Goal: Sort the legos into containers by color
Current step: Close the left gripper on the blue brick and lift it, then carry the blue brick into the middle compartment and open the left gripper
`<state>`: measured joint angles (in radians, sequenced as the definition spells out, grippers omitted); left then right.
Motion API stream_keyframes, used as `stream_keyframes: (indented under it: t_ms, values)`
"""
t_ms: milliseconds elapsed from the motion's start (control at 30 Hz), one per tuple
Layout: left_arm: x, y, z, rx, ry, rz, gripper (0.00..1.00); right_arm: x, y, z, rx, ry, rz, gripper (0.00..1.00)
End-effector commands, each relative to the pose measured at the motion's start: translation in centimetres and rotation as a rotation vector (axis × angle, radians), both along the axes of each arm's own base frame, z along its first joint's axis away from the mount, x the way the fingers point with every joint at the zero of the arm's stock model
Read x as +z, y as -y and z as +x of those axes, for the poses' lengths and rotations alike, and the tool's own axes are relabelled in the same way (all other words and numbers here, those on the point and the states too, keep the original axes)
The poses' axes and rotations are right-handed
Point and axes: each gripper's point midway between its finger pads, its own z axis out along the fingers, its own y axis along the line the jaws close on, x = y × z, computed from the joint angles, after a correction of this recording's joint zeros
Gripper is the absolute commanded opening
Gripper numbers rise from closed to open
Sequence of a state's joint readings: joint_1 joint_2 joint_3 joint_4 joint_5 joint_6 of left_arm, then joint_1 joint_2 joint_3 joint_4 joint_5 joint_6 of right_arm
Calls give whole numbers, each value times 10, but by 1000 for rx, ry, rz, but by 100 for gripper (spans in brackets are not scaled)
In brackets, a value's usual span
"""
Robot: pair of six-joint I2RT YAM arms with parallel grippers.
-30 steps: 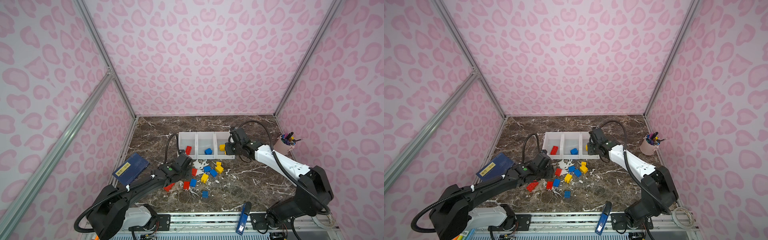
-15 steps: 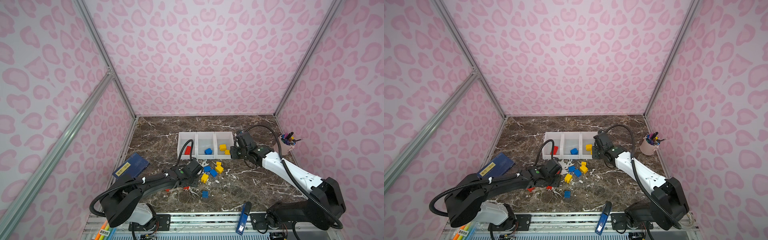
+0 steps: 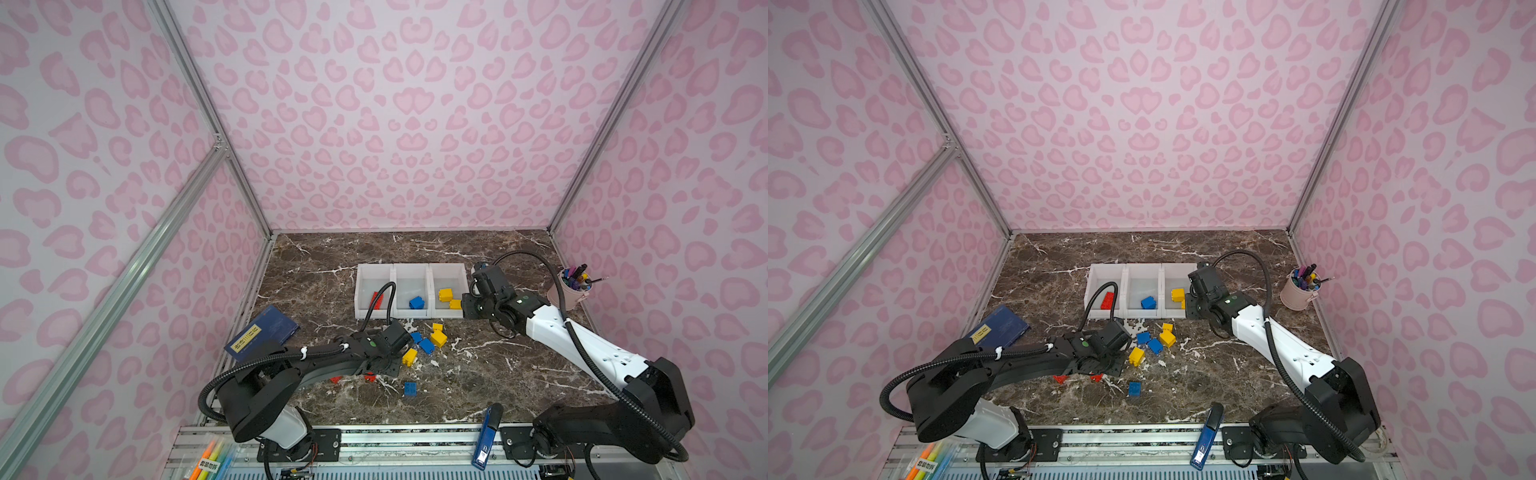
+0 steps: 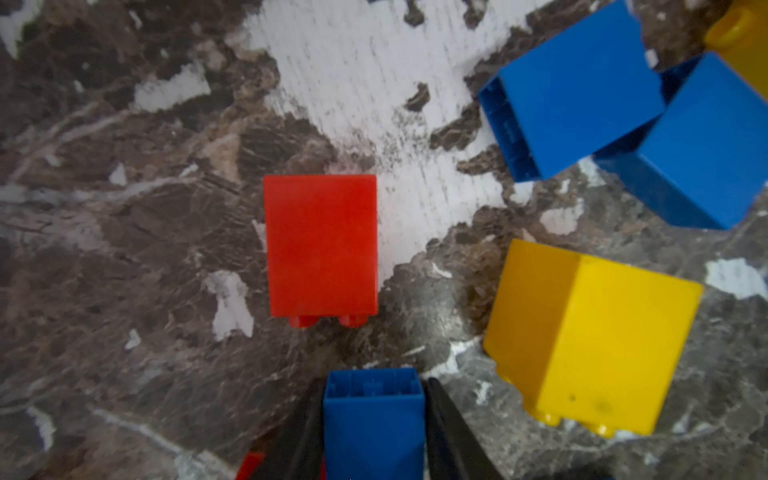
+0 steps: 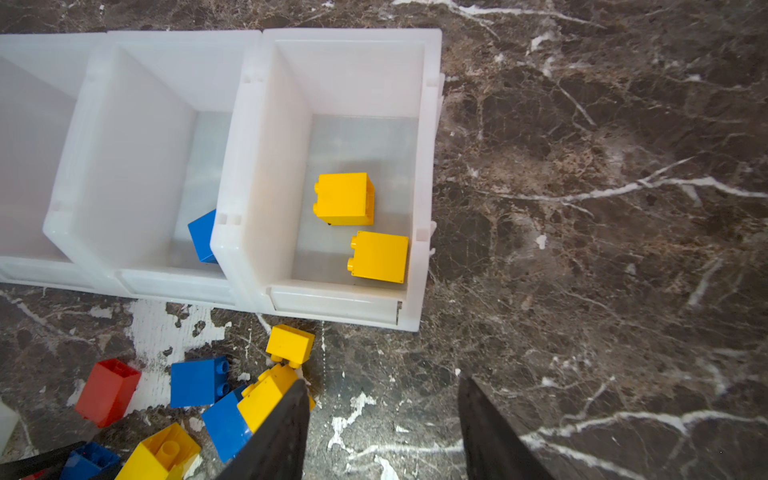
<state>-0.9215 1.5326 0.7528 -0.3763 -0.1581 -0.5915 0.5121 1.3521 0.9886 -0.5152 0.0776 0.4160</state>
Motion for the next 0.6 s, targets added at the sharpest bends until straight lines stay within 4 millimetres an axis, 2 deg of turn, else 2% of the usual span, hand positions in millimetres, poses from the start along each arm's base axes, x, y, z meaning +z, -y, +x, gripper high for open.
stream_keyframes:
  t_ms: [0,300,467,567]
  values:
    - [2,5,3,-8,9,-4,39,-2,3,-1,-10,-2,-7,58]
    - [9,8,5,-11,22,-17,38,-1,6,-2,-18,-1,-9,58]
    - [37,21,17,-50,86,-51,37,3,8,-4,-21,9,-12,58]
    - [61,32,33,-86,147,-52,38,3,11,-6,-24,12,-18,57]
